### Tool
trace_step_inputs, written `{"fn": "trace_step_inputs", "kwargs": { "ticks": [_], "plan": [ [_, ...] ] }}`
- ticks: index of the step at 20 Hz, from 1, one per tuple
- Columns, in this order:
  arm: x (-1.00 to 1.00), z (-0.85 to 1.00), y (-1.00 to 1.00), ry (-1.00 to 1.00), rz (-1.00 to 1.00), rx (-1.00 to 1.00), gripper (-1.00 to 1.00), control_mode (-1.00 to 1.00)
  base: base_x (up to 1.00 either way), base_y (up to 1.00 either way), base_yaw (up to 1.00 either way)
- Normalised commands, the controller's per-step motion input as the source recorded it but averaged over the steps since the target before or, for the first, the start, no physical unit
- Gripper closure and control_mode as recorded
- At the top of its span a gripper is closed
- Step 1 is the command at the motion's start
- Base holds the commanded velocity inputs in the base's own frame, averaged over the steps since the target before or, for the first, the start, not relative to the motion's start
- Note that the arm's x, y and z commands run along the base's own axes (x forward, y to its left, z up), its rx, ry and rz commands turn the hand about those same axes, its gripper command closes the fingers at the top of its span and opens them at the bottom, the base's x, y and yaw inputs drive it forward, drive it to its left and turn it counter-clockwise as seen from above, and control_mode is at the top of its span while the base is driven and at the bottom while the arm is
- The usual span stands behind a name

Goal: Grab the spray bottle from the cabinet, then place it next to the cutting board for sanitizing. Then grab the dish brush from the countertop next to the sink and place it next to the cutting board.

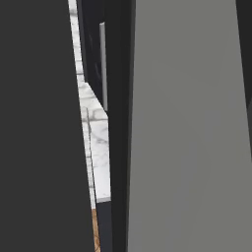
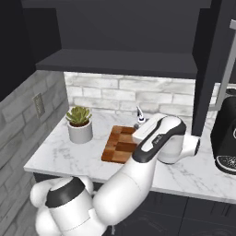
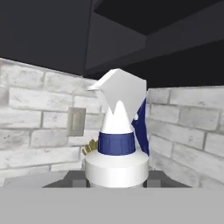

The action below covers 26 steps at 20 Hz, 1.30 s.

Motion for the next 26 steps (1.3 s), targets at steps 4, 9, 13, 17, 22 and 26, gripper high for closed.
{"fn": "trace_step_inputs", "kwargs": {
  "ticks": [4, 9, 13, 17, 22, 26],
  "plan": [
    [0.11, -0.14, -0.19, 0.05, -0.03, 0.03, 1.00, -1.00, 0.00, 0.00, 0.00],
    [0.01, -0.25, -0.21, 0.01, -0.01, 0.02, 1.00, -1.00, 0.00, 0.00, 0.00],
    [0.00, -0.36, -0.15, 0.00, 0.00, 0.01, 1.00, -1.00, 0.00, 0.00, 0.00],
    [0.00, -0.39, -0.02, 0.00, 0.00, 0.00, 1.00, -1.00, 0.00, 0.00, 0.00],
    [0.00, -0.36, -0.04, 0.00, -0.01, 0.00, 1.00, -1.00, 0.00, 0.00, 0.00],
    [0.00, -0.32, -0.13, 0.00, 0.00, 0.00, 1.00, -1.00, 0.00, 0.00, 0.00]
  ]
}}
